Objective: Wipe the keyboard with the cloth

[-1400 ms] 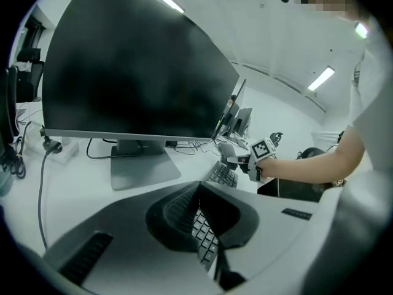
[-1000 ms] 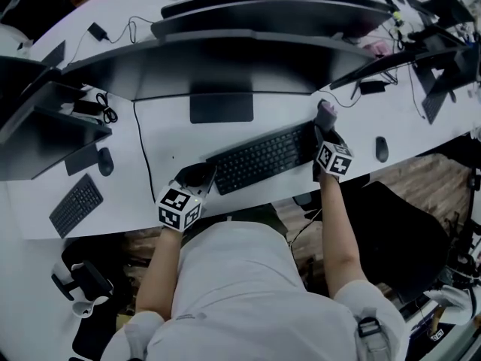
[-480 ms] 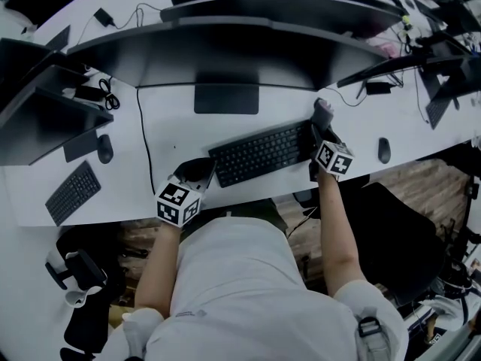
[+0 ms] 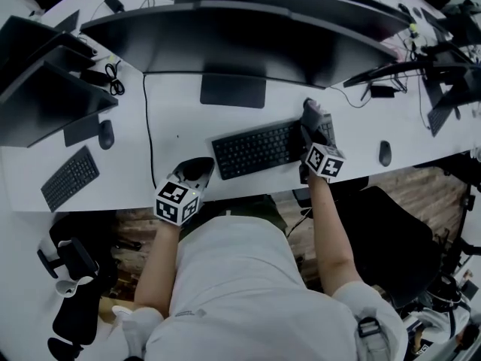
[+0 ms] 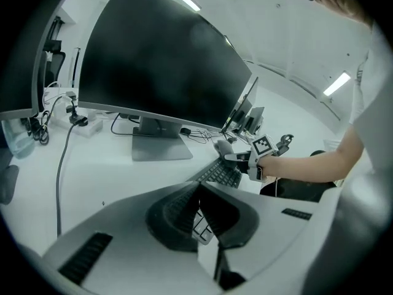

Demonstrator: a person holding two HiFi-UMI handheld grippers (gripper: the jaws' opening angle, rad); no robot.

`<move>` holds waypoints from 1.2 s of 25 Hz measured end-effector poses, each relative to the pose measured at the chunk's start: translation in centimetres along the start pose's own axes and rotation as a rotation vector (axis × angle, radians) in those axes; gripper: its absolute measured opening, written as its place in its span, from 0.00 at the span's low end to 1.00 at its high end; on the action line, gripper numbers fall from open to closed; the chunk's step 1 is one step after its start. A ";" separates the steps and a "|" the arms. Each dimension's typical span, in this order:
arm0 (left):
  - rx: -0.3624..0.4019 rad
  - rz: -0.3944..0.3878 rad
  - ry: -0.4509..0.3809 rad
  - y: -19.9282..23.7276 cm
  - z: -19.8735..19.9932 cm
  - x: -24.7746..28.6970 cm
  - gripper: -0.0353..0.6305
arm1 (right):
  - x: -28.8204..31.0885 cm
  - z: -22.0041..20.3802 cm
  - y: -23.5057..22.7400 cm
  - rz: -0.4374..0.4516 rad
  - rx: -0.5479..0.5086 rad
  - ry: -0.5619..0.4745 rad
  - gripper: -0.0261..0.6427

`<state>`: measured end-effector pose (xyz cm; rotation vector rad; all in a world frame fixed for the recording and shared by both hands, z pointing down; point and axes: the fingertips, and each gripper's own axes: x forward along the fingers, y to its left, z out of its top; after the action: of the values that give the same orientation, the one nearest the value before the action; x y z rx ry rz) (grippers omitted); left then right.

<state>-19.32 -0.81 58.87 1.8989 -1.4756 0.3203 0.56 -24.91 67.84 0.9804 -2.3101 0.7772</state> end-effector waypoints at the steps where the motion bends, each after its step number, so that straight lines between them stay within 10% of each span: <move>1: -0.003 0.003 -0.001 0.0 -0.2 -0.2 0.06 | 0.1 -0.2 0.6 0.010 -0.003 0.002 0.26; 30: -0.122 0.136 -0.050 0.1 -5.6 -5.3 0.06 | 2.5 -9.3 25.9 0.458 -0.268 0.216 0.26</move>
<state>-19.83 6.80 59.91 1.7260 -1.6245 0.2416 -18.56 -4.95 68.16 0.2369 -2.3895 0.6793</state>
